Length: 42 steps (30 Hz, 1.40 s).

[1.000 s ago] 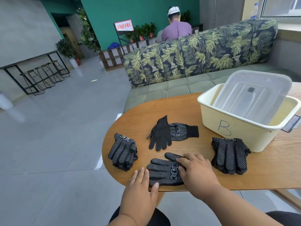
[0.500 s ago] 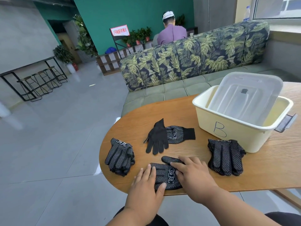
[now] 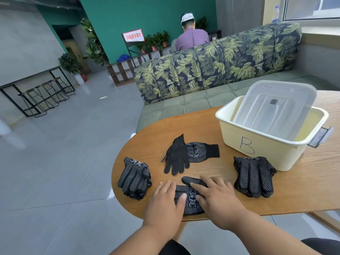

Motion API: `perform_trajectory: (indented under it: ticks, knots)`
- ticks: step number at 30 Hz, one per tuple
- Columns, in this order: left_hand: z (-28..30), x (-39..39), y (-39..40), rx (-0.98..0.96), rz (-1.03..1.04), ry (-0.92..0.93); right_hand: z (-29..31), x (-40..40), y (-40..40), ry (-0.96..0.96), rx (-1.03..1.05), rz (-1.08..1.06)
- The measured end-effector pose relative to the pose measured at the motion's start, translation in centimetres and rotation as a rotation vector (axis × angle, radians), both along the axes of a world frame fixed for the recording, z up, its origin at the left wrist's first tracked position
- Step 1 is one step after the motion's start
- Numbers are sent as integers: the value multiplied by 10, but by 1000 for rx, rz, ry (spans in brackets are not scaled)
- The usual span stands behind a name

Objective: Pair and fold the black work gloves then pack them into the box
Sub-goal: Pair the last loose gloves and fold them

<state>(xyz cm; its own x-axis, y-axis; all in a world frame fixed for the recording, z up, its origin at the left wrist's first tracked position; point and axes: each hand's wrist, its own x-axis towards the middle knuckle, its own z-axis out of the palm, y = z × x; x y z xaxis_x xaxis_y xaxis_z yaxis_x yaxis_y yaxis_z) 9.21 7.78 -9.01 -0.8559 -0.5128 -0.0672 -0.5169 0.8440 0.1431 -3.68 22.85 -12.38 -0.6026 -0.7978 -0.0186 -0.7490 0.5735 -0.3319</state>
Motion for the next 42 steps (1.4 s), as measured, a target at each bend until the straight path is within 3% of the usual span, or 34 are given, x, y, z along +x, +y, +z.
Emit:
perform_trajectory:
  ticks: [5, 10, 14, 19, 24, 31, 34, 42]
  knots:
    - [10, -42, -4, 69, 49, 70, -3, -1, -1, -3, -38, 15]
    - [8, -67, -12, 148, 178, 71, -6, -4, 2, -147, -232, -86]
    - [8, -75, -12, 124, 192, 65, -11, -5, 1, -87, -196, -74]
    - [4, -79, -15, 242, 217, 147, -8, -3, -1, -62, -156, -128]
    - [0, -73, -15, 503, 234, 358, -6, -3, -1, -89, -151, -148]
    - [1, -69, -13, 1055, 322, 616, -2, -3, -2, -122, -125, -188]
    - [0, -65, -16, 1160, 277, 624, -1, -2, -3, -133, -117, -199]
    - [-5, -51, -8, 1102, 87, 469, 3, -4, -7, -176, -117, -242]
